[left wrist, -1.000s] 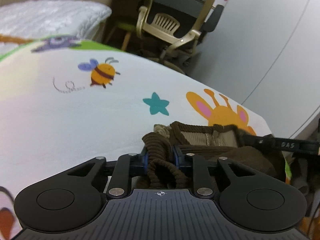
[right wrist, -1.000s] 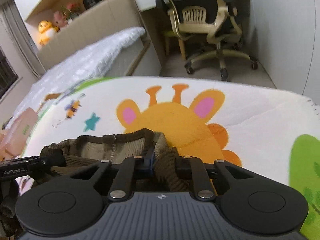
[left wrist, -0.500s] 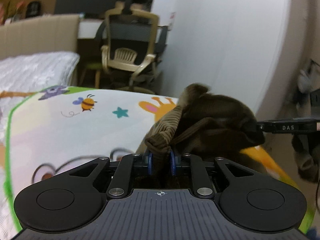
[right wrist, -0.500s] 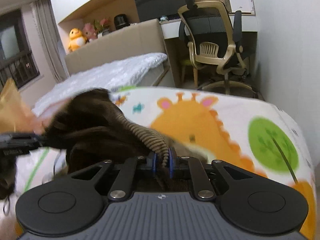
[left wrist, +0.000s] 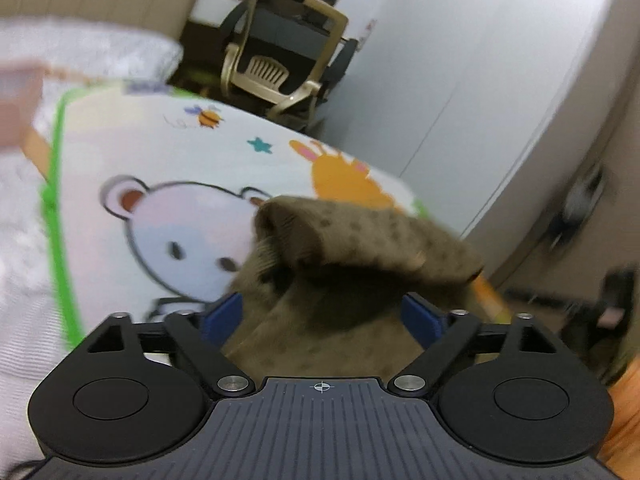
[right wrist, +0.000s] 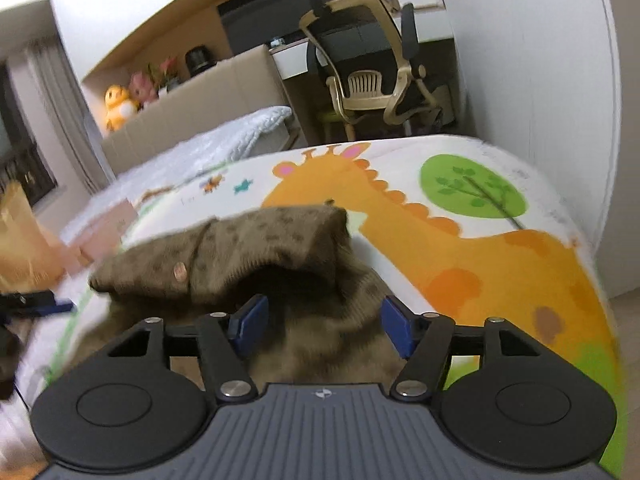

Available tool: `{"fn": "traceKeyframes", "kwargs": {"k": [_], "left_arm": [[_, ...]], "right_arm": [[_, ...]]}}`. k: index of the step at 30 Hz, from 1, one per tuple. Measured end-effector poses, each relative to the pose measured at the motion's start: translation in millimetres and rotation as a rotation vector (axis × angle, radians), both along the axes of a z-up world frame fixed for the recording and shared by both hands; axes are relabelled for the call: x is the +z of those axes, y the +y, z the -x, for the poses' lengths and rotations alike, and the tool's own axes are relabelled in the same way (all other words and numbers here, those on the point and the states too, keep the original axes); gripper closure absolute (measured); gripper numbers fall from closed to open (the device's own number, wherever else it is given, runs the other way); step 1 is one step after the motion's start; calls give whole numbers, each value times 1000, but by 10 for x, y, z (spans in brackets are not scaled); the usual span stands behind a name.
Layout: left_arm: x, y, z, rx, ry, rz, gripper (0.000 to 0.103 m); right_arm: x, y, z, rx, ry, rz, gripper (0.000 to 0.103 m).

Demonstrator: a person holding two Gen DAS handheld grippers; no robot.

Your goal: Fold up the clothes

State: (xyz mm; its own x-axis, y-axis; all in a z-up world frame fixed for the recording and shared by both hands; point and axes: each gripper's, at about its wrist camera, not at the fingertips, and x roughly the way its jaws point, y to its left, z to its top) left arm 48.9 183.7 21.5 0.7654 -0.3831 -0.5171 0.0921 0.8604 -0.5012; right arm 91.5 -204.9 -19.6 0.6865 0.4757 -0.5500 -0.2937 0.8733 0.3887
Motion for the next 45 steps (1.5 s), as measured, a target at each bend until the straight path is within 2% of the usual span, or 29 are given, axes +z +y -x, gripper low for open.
{"fn": "traceKeyframes", "kwargs": {"k": [2,5,8,12,17,19,24,28,30,32,34,35,36,39,41,43,45], "left_arm": [[-69,35,-232,19,41,113,9],[-207,-10,-524,52,104,153,9],[-322,-49,-807,84,141,170,9],[-407,-132,-1030,95,144,156,8],[-303,-79,-967,93,123,142,8],[-248,-7,-882,104,115,136,7],[-126,187,-751,163,87,201,7],[-11,160,-870,185,52,208,7],[28,70,-968,191,36,155,7],[52,-43,-1055,211,12,57,7],[39,-169,-1119,224,-14,-78,13],[23,-226,-1149,226,-19,-138,23],[-26,-258,-1171,210,2,-172,27],[-249,-281,-1127,135,102,-211,27],[-381,-278,-1005,94,153,-255,27],[-449,-228,-844,65,182,-260,26],[-395,-142,-686,52,161,-230,22]], "right_arm": [[-42,77,-218,-9,46,-62,36],[-136,226,-585,-38,105,-120,35],[-196,419,-889,-18,117,-132,35],[-244,605,-1058,1,121,-126,35],[-104,496,-916,5,66,-112,35],[-79,385,-848,-15,76,-110,35],[-12,229,-770,-68,56,-124,32],[92,347,-809,-122,-44,-93,32],[161,474,-832,-151,-137,-38,33],[202,627,-897,-140,-201,44,36],[156,718,-985,-110,-178,105,45],[92,744,-1015,-88,-143,135,52],[28,771,-1046,-67,-108,165,54],[-216,771,-973,-13,-21,268,54],[-343,699,-859,14,33,292,54],[-363,567,-727,22,52,273,54],[-317,456,-661,16,53,221,52]]}}
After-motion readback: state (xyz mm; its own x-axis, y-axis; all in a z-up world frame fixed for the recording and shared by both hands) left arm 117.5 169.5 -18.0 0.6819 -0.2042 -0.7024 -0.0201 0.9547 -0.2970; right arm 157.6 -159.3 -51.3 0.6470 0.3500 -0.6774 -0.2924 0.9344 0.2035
